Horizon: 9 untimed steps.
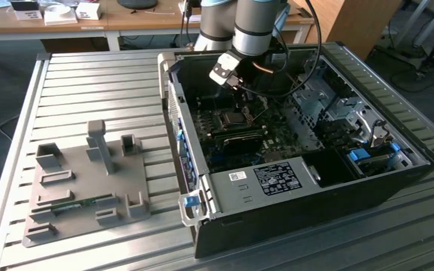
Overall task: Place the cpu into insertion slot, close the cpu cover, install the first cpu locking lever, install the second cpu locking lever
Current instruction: 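Place the cpu into insertion slot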
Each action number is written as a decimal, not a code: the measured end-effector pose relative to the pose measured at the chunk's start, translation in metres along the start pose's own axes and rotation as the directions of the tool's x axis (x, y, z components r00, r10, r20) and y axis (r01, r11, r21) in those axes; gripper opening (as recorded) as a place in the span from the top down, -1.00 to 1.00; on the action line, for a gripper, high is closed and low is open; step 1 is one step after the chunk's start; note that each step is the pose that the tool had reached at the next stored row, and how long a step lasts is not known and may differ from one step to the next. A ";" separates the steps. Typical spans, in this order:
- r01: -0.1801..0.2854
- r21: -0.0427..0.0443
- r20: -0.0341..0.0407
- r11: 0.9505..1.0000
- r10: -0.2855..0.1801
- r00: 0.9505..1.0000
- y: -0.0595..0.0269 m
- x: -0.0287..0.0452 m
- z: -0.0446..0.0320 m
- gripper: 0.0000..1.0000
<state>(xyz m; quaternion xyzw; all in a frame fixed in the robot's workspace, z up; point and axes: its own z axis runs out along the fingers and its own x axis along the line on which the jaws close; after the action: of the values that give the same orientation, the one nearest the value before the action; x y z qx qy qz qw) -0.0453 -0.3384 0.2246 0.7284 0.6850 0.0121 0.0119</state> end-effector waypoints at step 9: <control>0.000 0.000 0.001 1.000 0.000 1.000 0.0000 0.0000 0.0000 0.79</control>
<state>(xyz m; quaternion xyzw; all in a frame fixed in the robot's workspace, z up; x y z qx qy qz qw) -0.0453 -0.3384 0.2246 0.7284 0.6850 0.0120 0.0122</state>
